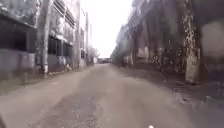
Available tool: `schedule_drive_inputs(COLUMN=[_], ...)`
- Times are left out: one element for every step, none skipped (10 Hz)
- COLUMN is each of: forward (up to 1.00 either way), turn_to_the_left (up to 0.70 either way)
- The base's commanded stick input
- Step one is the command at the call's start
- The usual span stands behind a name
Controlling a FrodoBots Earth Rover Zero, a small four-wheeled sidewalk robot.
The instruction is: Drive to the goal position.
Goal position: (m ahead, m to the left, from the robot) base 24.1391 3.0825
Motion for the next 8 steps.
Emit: schedule_drive_inputs(forward=[0.7,0.7,0.7,0.7,0.7,0.7,0.7,0.7], turn_to_the_left=[0.0,0.0,0.0,0.0,0.0,0.0,0.0,-0.09])
